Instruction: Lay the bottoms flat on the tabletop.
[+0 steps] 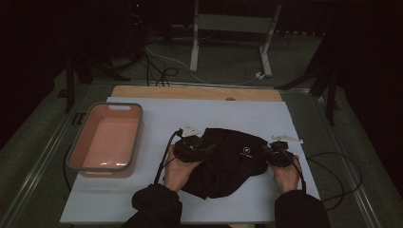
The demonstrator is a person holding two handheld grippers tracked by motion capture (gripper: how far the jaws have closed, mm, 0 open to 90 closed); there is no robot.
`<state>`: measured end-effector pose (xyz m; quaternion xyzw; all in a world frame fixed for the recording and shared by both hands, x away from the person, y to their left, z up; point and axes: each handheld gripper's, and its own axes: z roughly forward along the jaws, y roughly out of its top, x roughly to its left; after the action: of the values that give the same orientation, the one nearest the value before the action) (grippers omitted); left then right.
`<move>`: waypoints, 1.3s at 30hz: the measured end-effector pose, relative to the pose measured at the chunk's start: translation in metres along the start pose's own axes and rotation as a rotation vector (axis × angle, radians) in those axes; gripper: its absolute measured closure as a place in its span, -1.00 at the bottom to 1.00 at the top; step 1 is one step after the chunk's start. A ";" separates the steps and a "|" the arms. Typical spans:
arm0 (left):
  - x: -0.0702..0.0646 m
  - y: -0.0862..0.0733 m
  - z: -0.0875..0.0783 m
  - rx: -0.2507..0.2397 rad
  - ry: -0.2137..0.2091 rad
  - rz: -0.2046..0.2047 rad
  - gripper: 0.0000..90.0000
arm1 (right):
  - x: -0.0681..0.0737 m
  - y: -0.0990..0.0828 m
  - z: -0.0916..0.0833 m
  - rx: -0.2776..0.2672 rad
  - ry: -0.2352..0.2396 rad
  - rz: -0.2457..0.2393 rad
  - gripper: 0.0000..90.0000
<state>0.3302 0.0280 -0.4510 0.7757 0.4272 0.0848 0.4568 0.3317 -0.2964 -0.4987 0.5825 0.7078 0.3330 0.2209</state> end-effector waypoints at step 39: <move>0.005 0.001 0.046 0.107 0.119 0.051 -0.06 | -0.053 0.000 -0.031 -0.041 -0.169 0.034 0.93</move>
<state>0.3578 0.0023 -0.4774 0.8032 0.4374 0.1194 0.3864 0.3218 -0.3549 -0.4819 0.6158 0.6696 0.3009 0.2862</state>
